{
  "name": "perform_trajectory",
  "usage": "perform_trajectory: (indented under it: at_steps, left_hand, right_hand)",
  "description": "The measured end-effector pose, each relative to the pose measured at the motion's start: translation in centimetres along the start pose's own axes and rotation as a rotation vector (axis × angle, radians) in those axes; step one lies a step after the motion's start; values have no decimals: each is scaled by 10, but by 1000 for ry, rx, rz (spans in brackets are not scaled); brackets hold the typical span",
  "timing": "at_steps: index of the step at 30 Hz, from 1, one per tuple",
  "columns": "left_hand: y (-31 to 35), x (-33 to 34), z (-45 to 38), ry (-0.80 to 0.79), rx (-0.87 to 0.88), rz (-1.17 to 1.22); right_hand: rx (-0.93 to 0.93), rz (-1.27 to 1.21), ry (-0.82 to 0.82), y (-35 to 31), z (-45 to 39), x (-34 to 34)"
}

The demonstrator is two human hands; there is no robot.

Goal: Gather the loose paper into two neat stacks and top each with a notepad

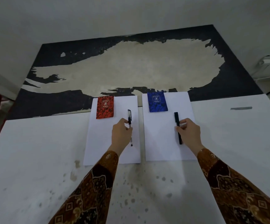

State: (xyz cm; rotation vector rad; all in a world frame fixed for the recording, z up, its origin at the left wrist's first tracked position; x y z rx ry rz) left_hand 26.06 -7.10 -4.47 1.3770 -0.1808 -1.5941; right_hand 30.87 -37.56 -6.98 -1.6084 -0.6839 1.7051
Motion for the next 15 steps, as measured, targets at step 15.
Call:
perform_trajectory:
  at_steps: [15]
  left_hand:
    - [-5, 9, -15, 50, 5, -143]
  right_hand:
    - [31, -46, -11, 4, 6, -2]
Point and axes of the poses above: each hand's wrist, its own z-axis away from the middle knuckle, its own x-axis out of the palm, y = z × x, the point moved 10 cm from there along -z, towards the middle knuckle, and after that the axes turned 8 degrees about -x, right-handed, at the moved point
